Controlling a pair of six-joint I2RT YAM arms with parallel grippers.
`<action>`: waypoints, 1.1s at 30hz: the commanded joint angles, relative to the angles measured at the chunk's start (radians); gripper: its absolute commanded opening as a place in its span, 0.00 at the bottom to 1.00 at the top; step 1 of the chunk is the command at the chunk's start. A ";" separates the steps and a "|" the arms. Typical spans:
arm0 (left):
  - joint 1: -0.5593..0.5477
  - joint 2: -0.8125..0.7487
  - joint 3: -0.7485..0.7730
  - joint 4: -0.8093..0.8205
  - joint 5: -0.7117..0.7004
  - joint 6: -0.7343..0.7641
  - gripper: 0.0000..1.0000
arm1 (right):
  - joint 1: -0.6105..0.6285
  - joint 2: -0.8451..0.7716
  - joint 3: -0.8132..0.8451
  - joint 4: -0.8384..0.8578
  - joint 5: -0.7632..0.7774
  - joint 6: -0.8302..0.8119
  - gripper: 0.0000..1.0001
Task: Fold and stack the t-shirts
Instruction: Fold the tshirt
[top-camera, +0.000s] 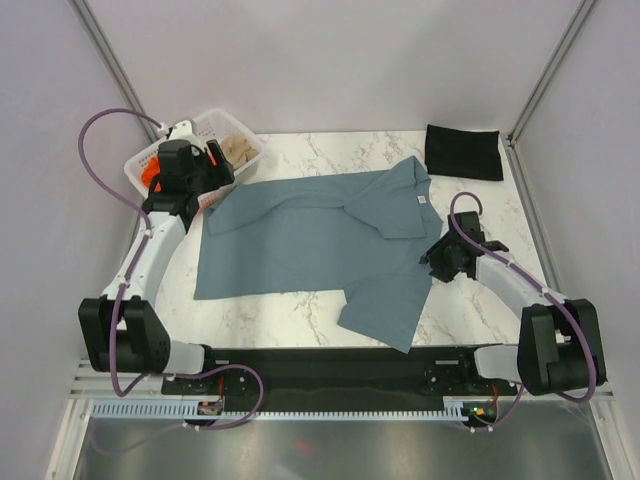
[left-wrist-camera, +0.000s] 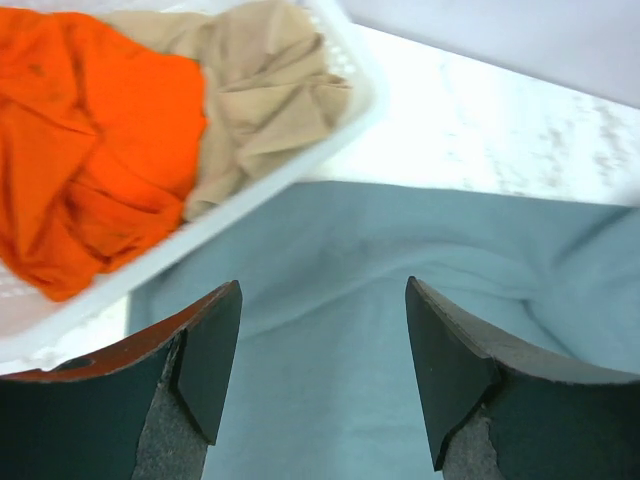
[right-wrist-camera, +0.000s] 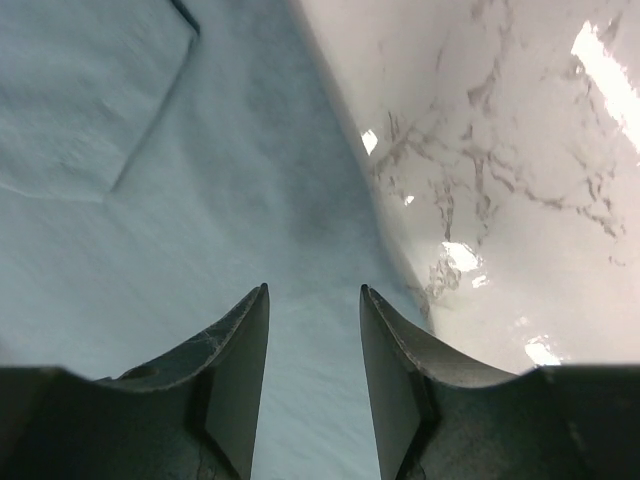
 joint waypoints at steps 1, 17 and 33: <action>0.000 -0.060 -0.029 -0.012 0.200 -0.128 0.74 | 0.041 -0.033 -0.040 -0.012 0.062 0.076 0.49; -0.003 -0.077 -0.093 -0.067 0.554 -0.229 0.77 | -0.052 0.048 0.069 -0.398 0.384 0.118 0.45; -0.057 -0.086 -0.153 -0.096 0.627 -0.255 0.74 | 0.110 0.081 0.216 -0.057 0.009 -0.063 0.00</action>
